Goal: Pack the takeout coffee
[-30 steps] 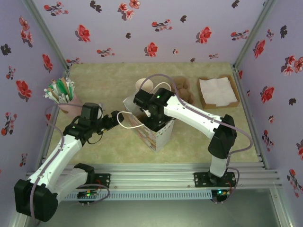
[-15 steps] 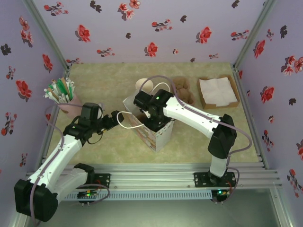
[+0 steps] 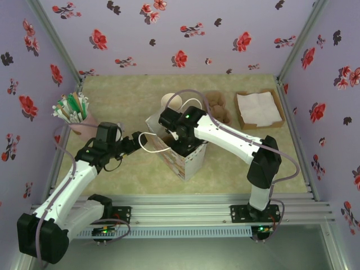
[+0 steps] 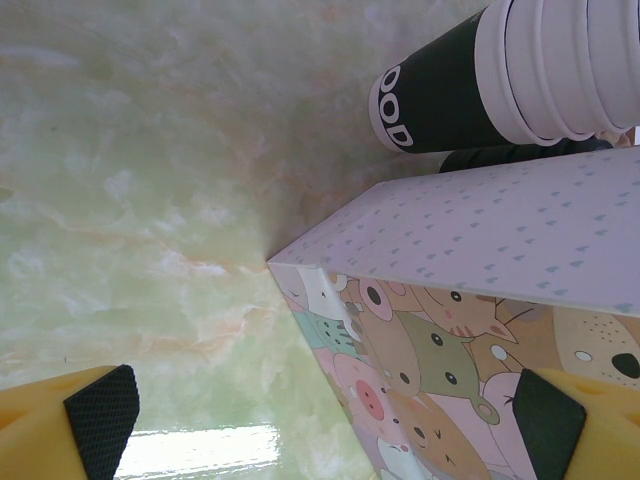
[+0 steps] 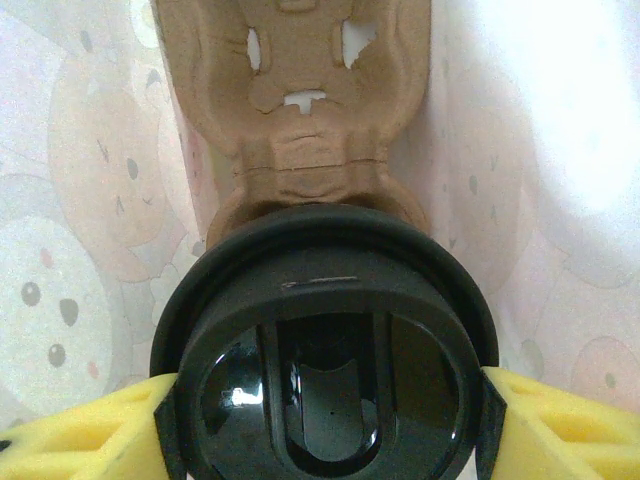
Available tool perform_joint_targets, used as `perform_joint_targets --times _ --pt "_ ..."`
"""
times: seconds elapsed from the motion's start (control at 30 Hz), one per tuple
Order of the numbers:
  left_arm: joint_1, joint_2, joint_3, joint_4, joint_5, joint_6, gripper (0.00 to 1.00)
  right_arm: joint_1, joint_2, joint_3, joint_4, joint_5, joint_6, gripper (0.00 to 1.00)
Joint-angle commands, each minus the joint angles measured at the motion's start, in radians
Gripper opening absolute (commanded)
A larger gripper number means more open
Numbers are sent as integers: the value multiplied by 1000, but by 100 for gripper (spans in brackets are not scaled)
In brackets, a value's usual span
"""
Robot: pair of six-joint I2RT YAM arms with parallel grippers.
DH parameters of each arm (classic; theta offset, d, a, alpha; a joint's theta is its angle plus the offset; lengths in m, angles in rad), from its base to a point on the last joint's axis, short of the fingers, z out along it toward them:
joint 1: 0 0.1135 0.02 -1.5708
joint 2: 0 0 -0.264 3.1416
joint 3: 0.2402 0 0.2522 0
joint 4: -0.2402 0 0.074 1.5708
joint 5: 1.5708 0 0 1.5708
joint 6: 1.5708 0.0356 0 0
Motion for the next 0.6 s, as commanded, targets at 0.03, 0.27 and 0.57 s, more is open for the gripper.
perform_joint_targets --times 0.03,0.27,0.57 --pt "10 1 10 1 -7 29 99 -7 -25 -13 -1 -6 21 68" --pt "10 6 14 2 -7 32 99 -8 -26 -33 24 -27 27 68" --pt "10 11 19 0 -6 34 99 -7 -29 -41 30 -32 29 68"
